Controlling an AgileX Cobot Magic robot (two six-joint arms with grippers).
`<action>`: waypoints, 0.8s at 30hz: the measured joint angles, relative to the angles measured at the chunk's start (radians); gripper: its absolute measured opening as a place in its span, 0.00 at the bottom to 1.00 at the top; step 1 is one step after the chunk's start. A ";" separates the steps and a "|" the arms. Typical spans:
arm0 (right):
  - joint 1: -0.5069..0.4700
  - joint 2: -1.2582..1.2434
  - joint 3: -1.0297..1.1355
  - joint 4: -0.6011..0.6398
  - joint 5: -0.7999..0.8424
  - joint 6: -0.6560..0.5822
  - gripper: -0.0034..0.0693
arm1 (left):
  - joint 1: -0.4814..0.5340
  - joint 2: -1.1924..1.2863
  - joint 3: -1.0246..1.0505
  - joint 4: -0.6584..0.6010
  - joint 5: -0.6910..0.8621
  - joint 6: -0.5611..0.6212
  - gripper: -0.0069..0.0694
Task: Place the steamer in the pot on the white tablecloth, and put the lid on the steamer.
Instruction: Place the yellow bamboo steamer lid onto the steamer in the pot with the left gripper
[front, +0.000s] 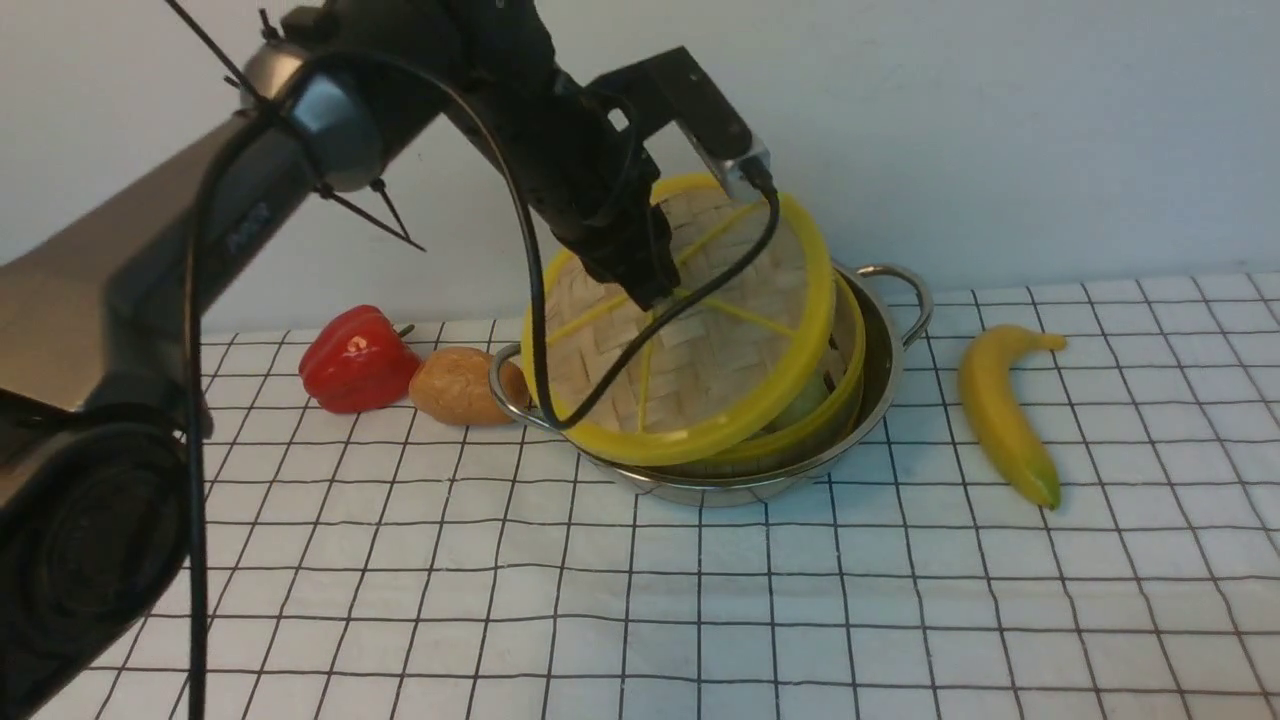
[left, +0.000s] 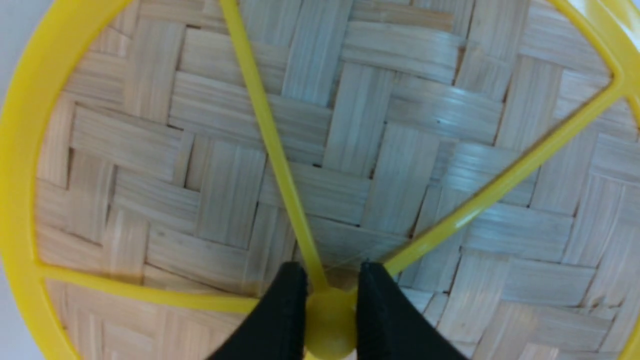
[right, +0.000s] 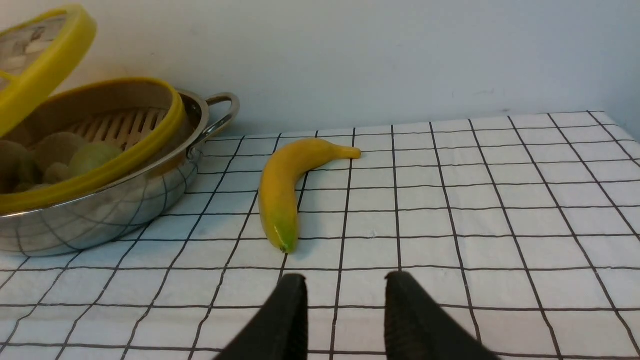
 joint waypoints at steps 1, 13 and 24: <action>0.000 0.000 0.000 0.000 0.000 0.000 0.38 | -0.005 0.006 0.000 0.000 -0.026 0.007 0.24; 0.000 0.000 0.000 0.000 0.000 0.000 0.38 | -0.020 0.057 -0.003 -0.001 -0.123 0.048 0.24; 0.000 0.000 0.000 0.000 0.000 0.000 0.38 | -0.020 0.087 -0.003 -0.001 -0.185 0.052 0.24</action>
